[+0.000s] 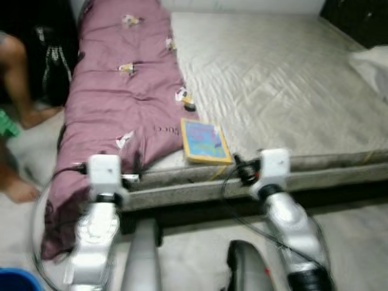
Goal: Clean up the room
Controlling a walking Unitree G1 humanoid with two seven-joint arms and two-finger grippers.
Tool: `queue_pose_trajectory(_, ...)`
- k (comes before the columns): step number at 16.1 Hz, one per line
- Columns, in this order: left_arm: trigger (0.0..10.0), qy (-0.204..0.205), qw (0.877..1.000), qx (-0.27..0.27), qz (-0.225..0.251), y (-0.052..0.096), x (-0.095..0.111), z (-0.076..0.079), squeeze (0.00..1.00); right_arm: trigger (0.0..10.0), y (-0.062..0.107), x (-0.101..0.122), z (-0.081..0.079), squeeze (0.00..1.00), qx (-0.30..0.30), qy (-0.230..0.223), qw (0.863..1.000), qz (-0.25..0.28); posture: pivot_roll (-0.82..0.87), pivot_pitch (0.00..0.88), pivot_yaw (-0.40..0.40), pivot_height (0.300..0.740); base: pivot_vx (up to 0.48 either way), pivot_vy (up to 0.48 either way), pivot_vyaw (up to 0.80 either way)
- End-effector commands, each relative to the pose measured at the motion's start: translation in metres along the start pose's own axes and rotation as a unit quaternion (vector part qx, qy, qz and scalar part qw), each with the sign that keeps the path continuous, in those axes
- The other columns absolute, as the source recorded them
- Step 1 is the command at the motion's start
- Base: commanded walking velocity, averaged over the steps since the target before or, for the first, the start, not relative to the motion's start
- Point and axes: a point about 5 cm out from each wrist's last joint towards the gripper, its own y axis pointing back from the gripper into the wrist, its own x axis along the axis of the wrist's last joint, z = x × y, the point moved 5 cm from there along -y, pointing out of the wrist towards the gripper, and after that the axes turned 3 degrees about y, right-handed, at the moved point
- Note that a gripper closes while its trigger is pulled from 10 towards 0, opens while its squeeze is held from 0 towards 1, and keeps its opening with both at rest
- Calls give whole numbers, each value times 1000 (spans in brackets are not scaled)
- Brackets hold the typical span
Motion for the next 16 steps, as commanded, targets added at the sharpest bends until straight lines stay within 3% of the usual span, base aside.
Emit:
queue_pose_trajectory(1,10000,7,1000,-14,10,-2,7,10,0,10000,0,10,7,0,-5,12,1000,18,17,41,-42,595,300,0,769)
queue_pose_trajectory(6,10000,8,1000,-15,10,-2,6,10,0,10000,0,9,8,0,-8,7,1000,16,17,42,-43,595,313,0,139)
queue_pose_trajectory(13,10000,4,1000,12,-11,-5,-1,2,0,10000,1,8,9,0,-9,0,1000,15,15,44,-45,595,0,0,0)
queue_pose_trajectory(16,10000,25,998,31,-53,-20,-14,-10,0,10000,8,11,19,0,-14,3,1000,15,-20,63,-54,585,0,0,0)
